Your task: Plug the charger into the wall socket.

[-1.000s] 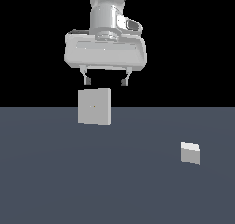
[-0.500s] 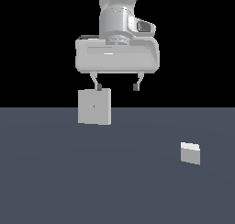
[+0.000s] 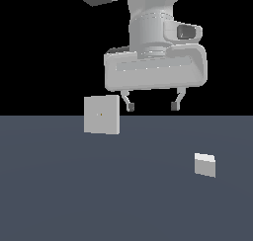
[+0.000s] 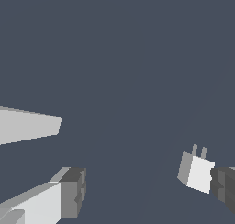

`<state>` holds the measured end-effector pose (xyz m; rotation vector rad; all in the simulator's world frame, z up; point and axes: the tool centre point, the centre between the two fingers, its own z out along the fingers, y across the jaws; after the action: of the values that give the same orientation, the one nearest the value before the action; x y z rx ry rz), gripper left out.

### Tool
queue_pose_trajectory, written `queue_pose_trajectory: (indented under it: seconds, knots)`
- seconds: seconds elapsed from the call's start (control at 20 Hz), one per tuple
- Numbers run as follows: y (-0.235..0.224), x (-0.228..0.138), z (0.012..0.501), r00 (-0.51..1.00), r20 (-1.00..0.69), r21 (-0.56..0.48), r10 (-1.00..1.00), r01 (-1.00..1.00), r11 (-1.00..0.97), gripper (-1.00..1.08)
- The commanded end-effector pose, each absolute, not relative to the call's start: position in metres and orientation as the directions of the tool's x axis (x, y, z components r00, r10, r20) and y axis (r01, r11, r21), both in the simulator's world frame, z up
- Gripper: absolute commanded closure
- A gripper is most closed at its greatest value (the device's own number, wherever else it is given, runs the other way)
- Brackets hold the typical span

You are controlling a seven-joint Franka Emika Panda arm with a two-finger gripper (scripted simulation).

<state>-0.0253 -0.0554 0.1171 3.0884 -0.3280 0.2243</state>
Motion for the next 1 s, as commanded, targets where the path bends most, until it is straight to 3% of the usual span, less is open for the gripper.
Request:
queue_pose_trajectory:
  seconds: [0.0, 0.95]
  knots:
    - [-0.07, -0.032, 0.109, 0.951, 0.172, 0.013, -0.256, -0.262, -0.965, -0.92]
    - [-0.137, -0.073, 0.064, 0.829, 0.296, 0.002, -0.474, -0.496, -0.868, -0.92]
